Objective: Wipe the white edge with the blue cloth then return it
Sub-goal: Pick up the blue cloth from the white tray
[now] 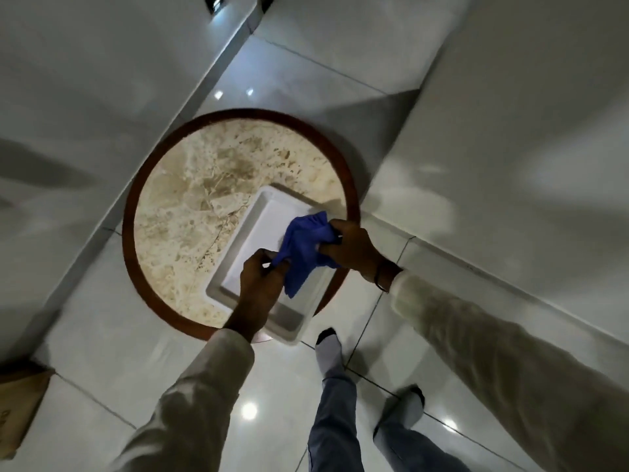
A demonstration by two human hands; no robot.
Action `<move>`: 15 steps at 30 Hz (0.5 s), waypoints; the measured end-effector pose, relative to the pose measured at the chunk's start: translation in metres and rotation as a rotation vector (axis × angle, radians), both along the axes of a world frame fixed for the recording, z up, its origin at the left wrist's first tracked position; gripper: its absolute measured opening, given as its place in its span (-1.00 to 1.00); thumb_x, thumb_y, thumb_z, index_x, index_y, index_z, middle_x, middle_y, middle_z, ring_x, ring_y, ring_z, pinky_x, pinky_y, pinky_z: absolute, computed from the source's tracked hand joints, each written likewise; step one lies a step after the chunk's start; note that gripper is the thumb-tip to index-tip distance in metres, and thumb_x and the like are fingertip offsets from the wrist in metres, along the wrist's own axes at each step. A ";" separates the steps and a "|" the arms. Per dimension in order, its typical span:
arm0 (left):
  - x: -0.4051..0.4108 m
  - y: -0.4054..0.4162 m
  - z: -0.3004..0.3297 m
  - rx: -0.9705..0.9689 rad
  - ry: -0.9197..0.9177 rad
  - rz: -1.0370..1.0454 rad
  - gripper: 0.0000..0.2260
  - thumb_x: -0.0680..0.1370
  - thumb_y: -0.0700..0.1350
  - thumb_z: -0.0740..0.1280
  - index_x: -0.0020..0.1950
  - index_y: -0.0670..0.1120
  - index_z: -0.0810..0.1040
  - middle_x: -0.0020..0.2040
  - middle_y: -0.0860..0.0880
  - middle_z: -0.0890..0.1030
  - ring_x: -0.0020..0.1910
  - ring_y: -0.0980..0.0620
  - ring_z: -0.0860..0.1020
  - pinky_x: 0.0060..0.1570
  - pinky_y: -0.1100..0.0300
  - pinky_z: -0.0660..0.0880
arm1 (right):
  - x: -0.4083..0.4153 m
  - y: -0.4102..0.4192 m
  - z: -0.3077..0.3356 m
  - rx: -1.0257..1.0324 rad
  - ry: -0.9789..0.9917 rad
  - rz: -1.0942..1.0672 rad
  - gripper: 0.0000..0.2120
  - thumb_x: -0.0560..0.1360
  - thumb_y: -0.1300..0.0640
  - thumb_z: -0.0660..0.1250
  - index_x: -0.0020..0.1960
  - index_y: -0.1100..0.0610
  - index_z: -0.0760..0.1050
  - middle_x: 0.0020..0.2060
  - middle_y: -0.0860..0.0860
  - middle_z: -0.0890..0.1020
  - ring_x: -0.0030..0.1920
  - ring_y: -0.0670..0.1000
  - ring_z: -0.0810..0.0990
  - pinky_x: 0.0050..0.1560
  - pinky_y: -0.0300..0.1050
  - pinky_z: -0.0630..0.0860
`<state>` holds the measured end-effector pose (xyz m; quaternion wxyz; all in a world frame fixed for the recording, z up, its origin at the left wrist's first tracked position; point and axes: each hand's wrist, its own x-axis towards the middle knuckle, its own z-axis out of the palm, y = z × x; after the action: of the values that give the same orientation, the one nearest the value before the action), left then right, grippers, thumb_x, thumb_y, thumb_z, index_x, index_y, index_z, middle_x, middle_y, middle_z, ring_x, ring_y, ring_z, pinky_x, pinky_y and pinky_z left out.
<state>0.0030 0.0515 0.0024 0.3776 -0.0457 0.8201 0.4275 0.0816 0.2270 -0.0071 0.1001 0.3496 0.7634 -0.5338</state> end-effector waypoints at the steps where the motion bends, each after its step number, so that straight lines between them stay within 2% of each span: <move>1: 0.011 0.012 0.017 0.049 -0.005 -0.031 -0.85 0.62 -0.23 0.39 -0.13 -0.04 0.55 0.04 -0.26 0.67 0.17 -0.37 0.67 0.24 -0.33 0.64 | 0.018 0.010 0.017 -0.083 0.009 -0.080 -0.76 0.50 0.28 0.39 0.14 0.35 0.53 -0.04 0.25 0.66 0.01 0.23 0.64 0.11 0.11 0.62; 3: 0.037 0.038 0.039 0.116 -0.005 -0.125 -0.83 0.62 -0.26 0.39 -0.14 -0.07 0.54 -0.02 -0.33 0.63 0.15 -0.45 0.66 0.20 -0.39 0.63 | 0.055 0.026 0.044 -0.265 0.030 -0.223 -0.68 0.50 0.36 0.33 0.26 0.31 0.52 0.12 0.30 0.65 0.16 0.28 0.64 0.21 0.23 0.61; 5: 0.074 0.075 0.055 0.136 -0.008 -0.224 -0.82 0.61 -0.28 0.39 -0.16 -0.07 0.55 -0.11 -0.22 0.62 0.11 -0.46 0.67 0.16 -0.38 0.65 | 0.102 0.042 0.065 -0.411 0.031 -0.356 -0.60 0.51 0.41 0.25 0.33 0.28 0.51 0.20 0.28 0.64 0.25 0.28 0.61 0.32 0.28 0.55; 8: 0.138 0.130 0.063 0.166 -0.090 -0.335 -0.90 0.63 -0.21 0.36 -0.08 -0.10 0.59 -0.03 -0.20 0.67 0.05 -0.30 0.73 0.07 -0.17 0.72 | 0.182 0.064 0.078 -0.612 0.091 -0.484 -0.56 0.53 0.38 0.18 0.39 0.31 0.46 0.34 0.35 0.55 0.30 0.28 0.57 0.44 0.24 0.46; 10: 0.182 0.166 0.056 0.186 -0.213 -0.363 -0.86 0.67 -0.20 0.28 0.02 -0.19 0.62 0.01 -0.23 0.69 -0.03 -0.19 0.74 -0.04 -0.01 0.73 | 0.244 0.079 0.073 -0.655 0.148 -0.500 -0.54 0.52 0.40 0.16 0.41 0.27 0.45 0.35 0.40 0.50 0.20 0.18 0.56 0.38 0.25 0.46; 12: 0.224 0.196 0.042 0.190 -0.332 -0.390 -0.78 0.67 -0.22 0.21 0.01 -0.19 0.65 -0.05 -0.16 0.73 -0.18 -0.08 0.77 -0.20 0.13 0.74 | 0.304 0.091 0.056 -0.661 0.209 -0.548 -0.50 0.50 0.48 0.19 0.39 0.18 0.47 0.34 0.41 0.50 0.18 0.16 0.55 0.40 0.29 0.45; 13: 0.240 0.209 0.036 0.184 -0.366 -0.441 -0.75 0.67 -0.23 0.19 -0.03 -0.17 0.67 -0.11 -0.12 0.75 -0.23 -0.03 0.77 -0.26 0.20 0.72 | 0.328 0.094 0.044 -0.674 0.231 -0.599 -0.46 0.48 0.51 0.21 0.38 0.14 0.47 0.31 0.37 0.55 0.20 0.17 0.57 0.37 0.24 0.49; 15: 0.278 0.235 0.015 0.161 -0.381 -0.615 -0.76 0.64 -0.26 0.23 -0.06 -0.16 0.69 -0.18 -0.08 0.79 -0.20 -0.07 0.76 -0.28 0.23 0.71 | 0.375 0.099 0.010 -0.670 0.249 -0.760 -0.44 0.47 0.54 0.24 0.42 0.20 0.44 0.23 0.25 0.61 0.26 0.25 0.59 0.29 0.14 0.56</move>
<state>0.2808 0.2863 0.0172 0.6367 0.1540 0.6743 0.3409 0.4562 0.3255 0.0030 -0.0860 0.4846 0.3760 -0.7851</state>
